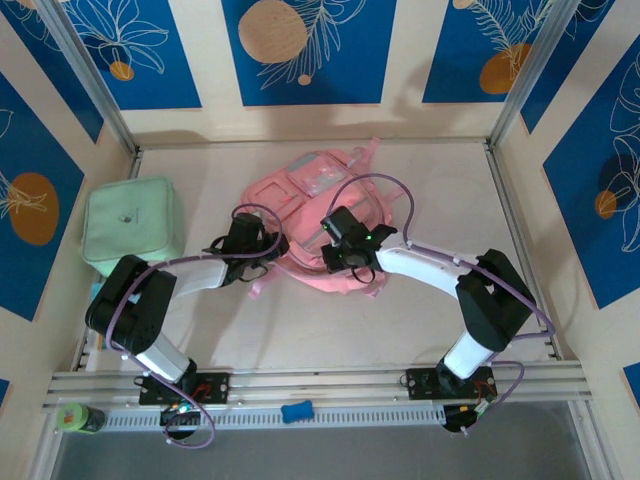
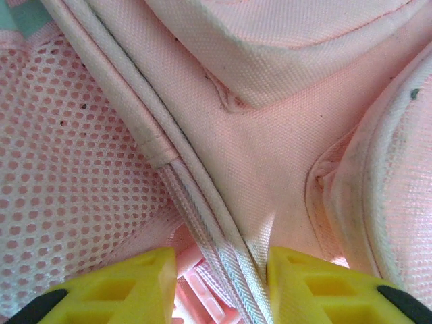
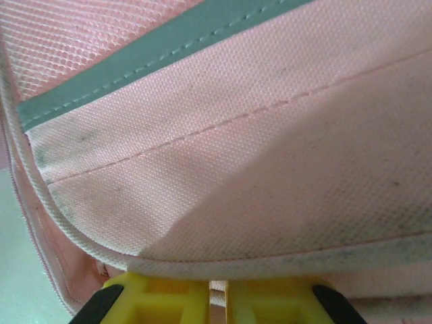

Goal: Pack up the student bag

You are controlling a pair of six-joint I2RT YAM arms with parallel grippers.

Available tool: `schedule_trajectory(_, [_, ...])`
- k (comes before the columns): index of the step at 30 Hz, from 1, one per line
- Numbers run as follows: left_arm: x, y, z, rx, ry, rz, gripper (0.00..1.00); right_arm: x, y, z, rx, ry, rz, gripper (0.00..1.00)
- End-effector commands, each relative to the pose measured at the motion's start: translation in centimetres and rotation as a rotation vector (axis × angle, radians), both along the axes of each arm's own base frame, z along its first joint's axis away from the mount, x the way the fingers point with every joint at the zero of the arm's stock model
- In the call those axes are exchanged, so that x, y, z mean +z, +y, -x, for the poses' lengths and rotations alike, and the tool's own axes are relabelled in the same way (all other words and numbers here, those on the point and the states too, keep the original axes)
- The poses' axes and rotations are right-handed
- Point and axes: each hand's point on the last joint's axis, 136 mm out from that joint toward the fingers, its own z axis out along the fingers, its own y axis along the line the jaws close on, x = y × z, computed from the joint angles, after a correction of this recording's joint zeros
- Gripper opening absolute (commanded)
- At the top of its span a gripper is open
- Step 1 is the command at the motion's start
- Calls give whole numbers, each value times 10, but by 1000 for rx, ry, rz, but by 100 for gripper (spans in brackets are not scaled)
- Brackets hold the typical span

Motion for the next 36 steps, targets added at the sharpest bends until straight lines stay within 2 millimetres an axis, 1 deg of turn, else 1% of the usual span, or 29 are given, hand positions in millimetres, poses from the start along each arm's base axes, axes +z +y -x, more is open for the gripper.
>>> schedule_trajectory(1, [2,6,0,23,3,-12,39,15,22,10,108,-50,-62,19])
schedule_trajectory(3, [4,5,1,18,0,-9,39,17,17,16,51,-45,-33,23])
schedule_trajectory(6, [10,3,1,19,-14,1,39,15,20,28,-75,31,-66,28])
schedule_trajectory(9, [13,0,2,20,-20,6,39,11,24,32,-185,32,-38,40])
schedule_trajectory(12, [14,0,3,26,-21,2,40,5,18,27,-335,75,1,52])
schedule_trajectory(14, [14,-1,5,29,-20,9,40,6,27,22,-368,91,-39,57])
schedule_trajectory(17, [15,-4,8,37,-29,9,40,10,33,13,-418,69,-64,62])
schedule_trajectory(20, [14,-3,10,61,-29,10,41,0,23,6,-520,69,-19,63])
schedule_trajectory(22, [11,0,12,86,-22,5,41,-2,24,1,-546,55,-18,63])
schedule_trajectory(24, [7,1,13,109,-17,-6,42,-2,30,-3,-535,17,-20,63])
schedule_trajectory(26, [0,2,12,119,-8,-11,42,-3,31,-5,-533,-3,7,61])
schedule_trajectory(27, [-3,3,12,124,1,-18,42,-2,29,-5,-532,-12,32,60])
schedule_trajectory(31, [-7,3,10,127,-3,-28,42,-1,8,1,-553,-32,118,51])
schedule_trajectory(34, [-8,1,9,119,4,-26,42,1,-9,9,-557,-37,145,44])
schedule_trajectory(36, [-6,0,9,116,0,-19,43,1,-13,12,-549,-31,135,40])
